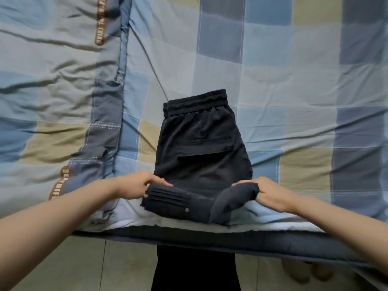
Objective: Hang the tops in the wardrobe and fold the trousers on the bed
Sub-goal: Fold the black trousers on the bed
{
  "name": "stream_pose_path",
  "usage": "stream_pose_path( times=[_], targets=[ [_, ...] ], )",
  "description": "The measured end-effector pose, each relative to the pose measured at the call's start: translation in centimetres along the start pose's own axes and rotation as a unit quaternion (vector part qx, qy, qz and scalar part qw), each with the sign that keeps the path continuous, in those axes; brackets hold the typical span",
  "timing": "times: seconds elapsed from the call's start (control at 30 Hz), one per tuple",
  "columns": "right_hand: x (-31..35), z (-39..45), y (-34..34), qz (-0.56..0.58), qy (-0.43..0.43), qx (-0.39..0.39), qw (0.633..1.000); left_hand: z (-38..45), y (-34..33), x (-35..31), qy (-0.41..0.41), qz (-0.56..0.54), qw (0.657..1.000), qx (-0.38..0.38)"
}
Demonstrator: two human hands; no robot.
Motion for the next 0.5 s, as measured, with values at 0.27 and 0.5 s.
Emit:
stream_pose_path(
  times=[0.27,0.5],
  targets=[
    [1.4,4.8,8.8,0.158,-0.150,-0.319,0.922,1.4,5.5,3.0,0.182,-0.426,0.850,-0.249],
    [0.1,9.6,6.7,0.105,-0.228,-0.342,0.906,5.6,3.9,2.8,0.210,-0.464,0.795,-0.331]
  ],
)
Point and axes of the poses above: each hand's wrist, its own z-axis towards the middle knuckle, its own y-axis out of the back of the hand, x = y × z, the point moved 7 cm from there along z, towards the middle knuckle, and after that the axes turned 14 degrees about -x, right-handed, at the moved point
